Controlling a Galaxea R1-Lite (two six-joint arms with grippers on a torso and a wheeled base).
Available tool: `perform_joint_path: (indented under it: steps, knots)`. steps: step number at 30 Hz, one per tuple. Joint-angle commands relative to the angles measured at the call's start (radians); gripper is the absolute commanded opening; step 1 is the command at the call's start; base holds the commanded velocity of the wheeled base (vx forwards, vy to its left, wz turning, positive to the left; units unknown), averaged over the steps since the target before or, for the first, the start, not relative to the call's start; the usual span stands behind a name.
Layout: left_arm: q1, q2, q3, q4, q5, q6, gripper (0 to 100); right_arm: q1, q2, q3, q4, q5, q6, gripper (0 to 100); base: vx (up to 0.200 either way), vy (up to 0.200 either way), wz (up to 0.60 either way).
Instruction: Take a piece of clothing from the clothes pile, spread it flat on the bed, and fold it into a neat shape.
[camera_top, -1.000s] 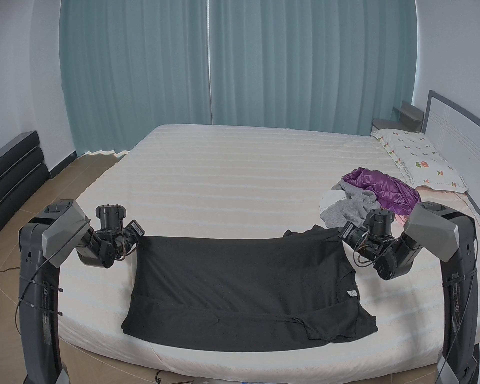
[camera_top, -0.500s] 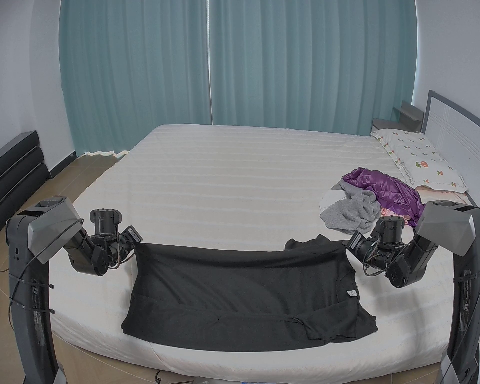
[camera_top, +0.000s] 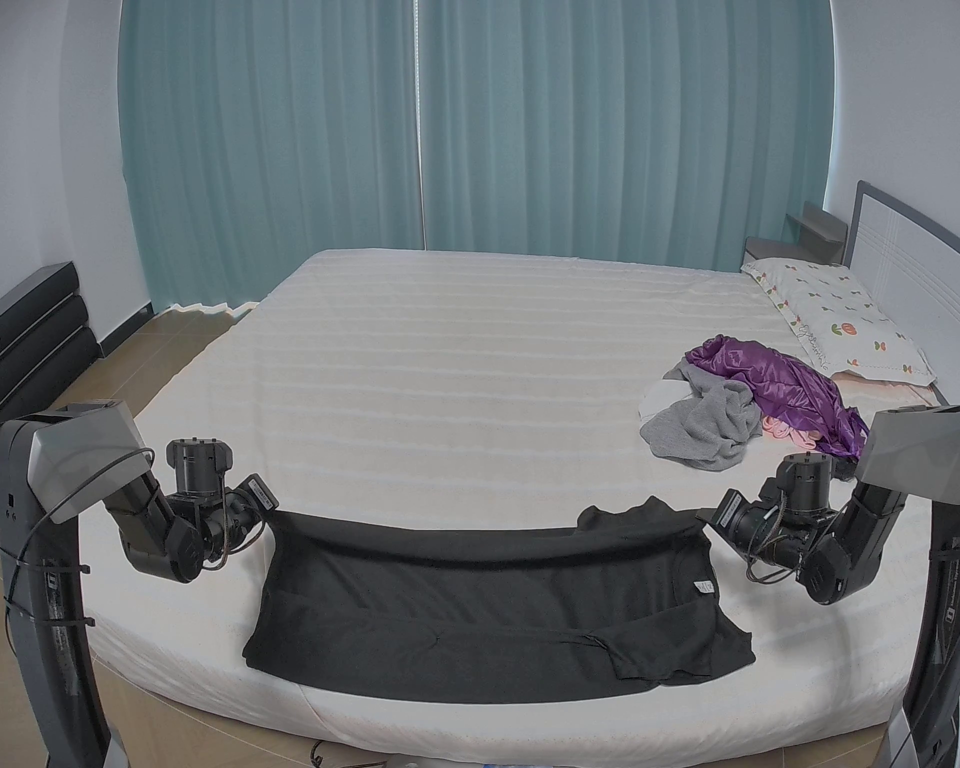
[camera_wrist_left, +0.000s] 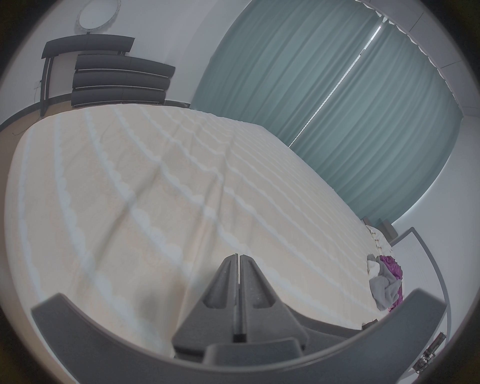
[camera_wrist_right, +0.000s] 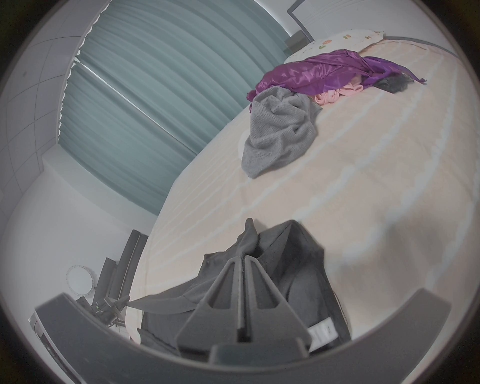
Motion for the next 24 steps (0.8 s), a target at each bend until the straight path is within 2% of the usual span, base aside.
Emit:
perform_joint_path:
  steps: [1,6,12,20,24]
  knots:
    - [-0.008,-0.041,0.084,-0.026,0.002,0.005,0,0.002,-0.067,0.097,-0.025,0.022,-0.004,0,0.0,0.0,0.0]
    - [-0.016,-0.041,0.199,-0.079,0.0,0.005,0,0.005,-0.052,0.244,-0.143,0.048,-0.011,0,0.0,0.0,0.0]
    - [-0.046,-0.041,0.26,-0.142,0.002,0.007,0,-0.016,-0.041,0.319,-0.188,0.054,-0.063,0,0.0,0.0,0.0]
    - [-0.05,-0.043,0.337,-0.171,0.002,0.031,0,-0.044,0.11,0.398,-0.392,0.065,-0.123,0,0.0,0.0,0.0]
    - [-0.048,-0.034,0.352,-0.179,0.002,0.067,0,-0.039,0.131,0.411,-0.395,0.065,-0.147,0,0.0,0.0,0.0]
